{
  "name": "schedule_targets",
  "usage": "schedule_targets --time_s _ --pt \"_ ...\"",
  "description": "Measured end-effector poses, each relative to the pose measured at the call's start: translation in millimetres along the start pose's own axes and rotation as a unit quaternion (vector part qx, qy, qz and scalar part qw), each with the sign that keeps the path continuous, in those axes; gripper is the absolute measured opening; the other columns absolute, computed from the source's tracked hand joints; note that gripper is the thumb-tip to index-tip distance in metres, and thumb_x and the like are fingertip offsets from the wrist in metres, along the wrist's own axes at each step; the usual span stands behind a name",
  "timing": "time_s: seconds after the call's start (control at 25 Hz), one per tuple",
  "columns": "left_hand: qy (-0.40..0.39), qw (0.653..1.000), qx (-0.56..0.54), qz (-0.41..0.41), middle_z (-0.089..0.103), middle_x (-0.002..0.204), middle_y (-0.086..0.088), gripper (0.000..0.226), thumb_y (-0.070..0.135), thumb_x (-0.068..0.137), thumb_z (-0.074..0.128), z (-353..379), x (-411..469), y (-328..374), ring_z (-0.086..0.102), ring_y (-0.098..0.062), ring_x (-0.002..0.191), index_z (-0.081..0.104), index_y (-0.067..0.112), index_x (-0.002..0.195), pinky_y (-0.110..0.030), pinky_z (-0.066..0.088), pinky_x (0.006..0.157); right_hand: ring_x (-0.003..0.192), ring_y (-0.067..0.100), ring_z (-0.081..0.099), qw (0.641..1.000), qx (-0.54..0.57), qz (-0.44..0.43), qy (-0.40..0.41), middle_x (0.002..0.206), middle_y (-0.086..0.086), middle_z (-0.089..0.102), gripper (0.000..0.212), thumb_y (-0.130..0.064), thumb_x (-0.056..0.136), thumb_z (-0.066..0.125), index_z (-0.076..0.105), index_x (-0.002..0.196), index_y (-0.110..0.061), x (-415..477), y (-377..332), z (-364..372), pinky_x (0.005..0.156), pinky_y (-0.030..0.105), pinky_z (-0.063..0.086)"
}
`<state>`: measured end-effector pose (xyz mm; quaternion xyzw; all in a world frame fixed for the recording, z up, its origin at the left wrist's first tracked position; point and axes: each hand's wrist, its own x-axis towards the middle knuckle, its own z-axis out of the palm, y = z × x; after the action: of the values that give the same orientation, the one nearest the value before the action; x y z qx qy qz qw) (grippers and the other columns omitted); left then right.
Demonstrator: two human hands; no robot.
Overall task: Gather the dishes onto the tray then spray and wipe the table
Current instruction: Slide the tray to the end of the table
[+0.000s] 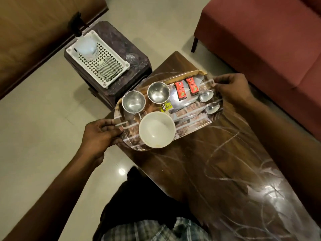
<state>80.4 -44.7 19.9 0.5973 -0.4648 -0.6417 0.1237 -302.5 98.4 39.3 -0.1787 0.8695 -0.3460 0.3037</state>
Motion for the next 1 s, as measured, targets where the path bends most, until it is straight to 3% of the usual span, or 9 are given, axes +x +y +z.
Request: schedule_targets --time_s 0.12,0.2,0.28,0.36,0.44,0.56,0.76,1.0 --pt "0.007 0.999 -0.022 -0.038 0.074 0.095 -0.023 0.021 -0.012 0.091 0.075 4.2 25.5 -14.8 0.077 -0.027 0.076 0.071 -0.004 0.109 -0.038 0.071 0.074 0.088 0.02 0.08 0.999 -0.026 0.003 -0.021 0.098 0.003 0.08 0.016 -0.008 0.099 0.072 0.081 0.107 -0.018 42.1 -9.5 26.9 0.088 0.047 0.067" --pt "0.012 0.998 -0.029 -0.062 0.073 0.095 -0.022 0.022 -0.011 0.09 0.077 8.7 44.9 -27.8 0.079 -0.024 0.074 0.069 -0.005 0.11 -0.03 0.069 0.067 0.086 0.017 0.078 0.999 -0.035 0.004 -0.036 0.093 -0.003 0.077 0.02 -0.008 0.098 0.072 0.079 0.094 -0.026 71.3 -11.6 48.1 0.087 0.045 0.066" --pt "0.014 0.995 -0.041 -0.085 0.073 0.096 -0.023 0.026 -0.012 0.088 0.078 14.2 64.1 -41.2 0.079 -0.024 0.072 0.067 -0.006 0.111 -0.032 0.07 0.069 0.082 0.015 0.076 0.998 -0.047 0.006 -0.047 0.089 -0.004 0.076 0.022 -0.008 0.096 0.075 0.077 0.089 -0.028 98.0 -11.0 70.5 0.086 0.043 0.065" --pt "0.017 0.993 -0.052 -0.101 0.074 0.099 -0.025 0.027 -0.012 0.087 0.079 19.8 83.1 -54.2 0.079 -0.029 0.077 0.066 -0.005 0.109 -0.038 0.07 0.077 0.078 0.014 0.075 0.998 -0.045 0.01 -0.052 0.089 -0.004 0.076 0.014 -0.007 0.096 0.075 0.081 0.103 -0.017 121.4 -10.4 89.8 0.084 0.041 0.066" --pt "0.01 0.992 -0.054 -0.113 0.075 0.1 -0.025 0.021 -0.012 0.088 0.078 27.3 99.3 -62.7 0.078 -0.034 0.085 0.067 0.0 0.101 -0.041 0.069 0.082 0.072 0.007 0.075 0.997 -0.046 0.019 -0.056 0.089 -0.005 0.075 0.02 -0.007 0.097 0.074 0.079 0.116 -0.011 139.5 -8.5 103.9 0.077 0.033 0.065" --pt "0.015 0.99 -0.062 -0.128 0.075 0.098 -0.022 0.021 -0.012 0.09 0.076 38.6 128.1 -77.5 0.077 -0.031 0.085 0.066 0.006 0.093 -0.035 0.068 0.076 0.072 0.006 0.073 0.996 -0.061 0.019 -0.06 0.089 -0.006 0.073 0.023 -0.007 0.098 0.073 0.077 0.12 -0.011 166.2 -0.4 126.9 0.066 0.023 0.061" --pt "0.023 0.986 -0.052 -0.158 0.077 0.105 -0.024 0.02 -0.007 0.09 0.079 47.3 167.9 -102.3 0.078 -0.03 0.087 0.067 0.007 0.094 -0.028 0.068 0.067 0.077 0.008 0.073 0.995 -0.083 0.03 -0.055 0.089 -0.008 0.073 0.023 -0.007 0.097 0.074 0.079 0.119 -0.012 198.8 14.0 151.9 0.078 0.033 0.064" --pt "0.041 0.984 -0.017 -0.171 0.08 0.102 -0.021 0.025 -0.003 0.086 0.085 51.2 199.0 -125.6 0.082 -0.032 0.092 0.071 -0.001 0.107 -0.031 0.068 0.069 0.079 0.005 0.07 0.99 -0.122 0.027 -0.067 0.101 -0.006 0.074 0.025 -0.013 0.101 0.071 0.077 0.124 -0.018 215.5 24.1 171.1 0.077 0.03 0.062"
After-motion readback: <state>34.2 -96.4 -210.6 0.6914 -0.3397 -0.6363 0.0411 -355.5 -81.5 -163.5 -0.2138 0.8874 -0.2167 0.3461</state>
